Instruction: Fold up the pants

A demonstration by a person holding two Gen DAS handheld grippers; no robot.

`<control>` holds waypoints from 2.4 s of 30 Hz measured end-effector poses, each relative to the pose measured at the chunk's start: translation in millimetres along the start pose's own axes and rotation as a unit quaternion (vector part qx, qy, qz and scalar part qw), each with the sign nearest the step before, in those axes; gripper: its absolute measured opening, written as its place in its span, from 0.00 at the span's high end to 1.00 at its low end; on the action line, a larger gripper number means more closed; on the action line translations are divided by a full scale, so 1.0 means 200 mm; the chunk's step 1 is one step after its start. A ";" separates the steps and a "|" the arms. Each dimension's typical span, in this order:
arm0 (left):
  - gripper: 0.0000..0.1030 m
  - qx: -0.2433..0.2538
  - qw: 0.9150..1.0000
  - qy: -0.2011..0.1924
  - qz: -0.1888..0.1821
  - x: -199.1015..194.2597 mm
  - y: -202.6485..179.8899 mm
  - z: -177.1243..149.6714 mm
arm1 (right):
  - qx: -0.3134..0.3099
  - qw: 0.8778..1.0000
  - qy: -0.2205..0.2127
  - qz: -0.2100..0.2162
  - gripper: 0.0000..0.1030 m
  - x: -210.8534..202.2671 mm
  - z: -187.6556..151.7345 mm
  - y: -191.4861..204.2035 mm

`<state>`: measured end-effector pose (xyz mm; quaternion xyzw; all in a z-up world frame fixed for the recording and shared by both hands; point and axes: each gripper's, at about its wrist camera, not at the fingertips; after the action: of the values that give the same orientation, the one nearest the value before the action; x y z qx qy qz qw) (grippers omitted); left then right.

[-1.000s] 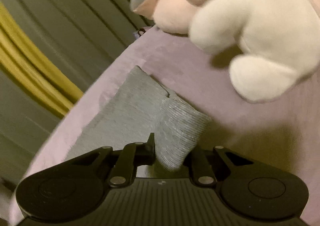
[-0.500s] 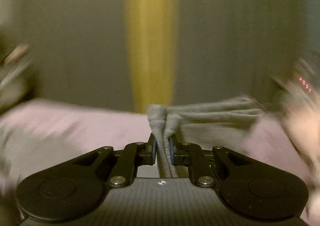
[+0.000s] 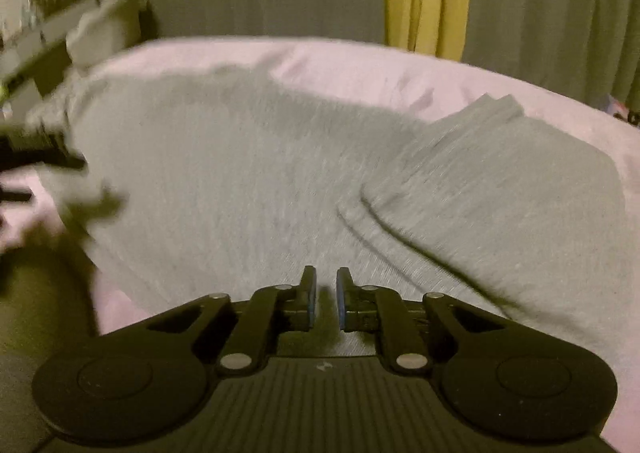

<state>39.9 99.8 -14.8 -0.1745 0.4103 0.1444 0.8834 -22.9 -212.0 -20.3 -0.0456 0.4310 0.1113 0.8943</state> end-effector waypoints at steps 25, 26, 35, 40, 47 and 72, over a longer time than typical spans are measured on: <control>0.00 0.325 0.905 0.201 -0.186 0.27 -1.47 -0.29 | 0.266 0.948 -0.067 -0.162 0.11 -0.50 -0.41 -0.83; 0.00 0.324 0.906 0.197 -0.186 0.26 -1.48 -0.30 | 0.271 0.946 -0.054 -0.167 0.11 -0.48 -0.41 -0.85; 0.09 0.381 0.886 0.160 -0.211 0.18 -1.52 -0.42 | 0.312 0.932 -0.015 -0.183 0.09 -0.36 -0.43 -0.95; 0.29 0.397 0.875 0.158 -0.228 0.17 -1.56 -0.46 | 0.334 0.922 0.008 -0.195 0.09 -0.33 -0.46 -0.99; 0.59 0.395 0.873 0.151 -0.243 0.14 -1.58 -0.46 | 0.327 0.925 0.016 -0.194 0.08 -0.33 -0.46 -0.98; 0.78 0.164 0.957 0.173 -0.165 -0.03 -0.68 -0.14 | 0.195 0.965 0.011 -0.173 0.05 -0.39 -0.32 -0.63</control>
<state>70.8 -35.1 -1.6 -0.1144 0.5403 -0.1048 0.8271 -88.9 -359.2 -0.7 0.0550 0.4399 -0.1317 0.8866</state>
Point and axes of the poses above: each gripper's, at about its wrist camera, not at the fingertips, and x roughly the way its jaws point, y to its left, z to its top, and after that the axes turned 10 degrees about -x, right-handed
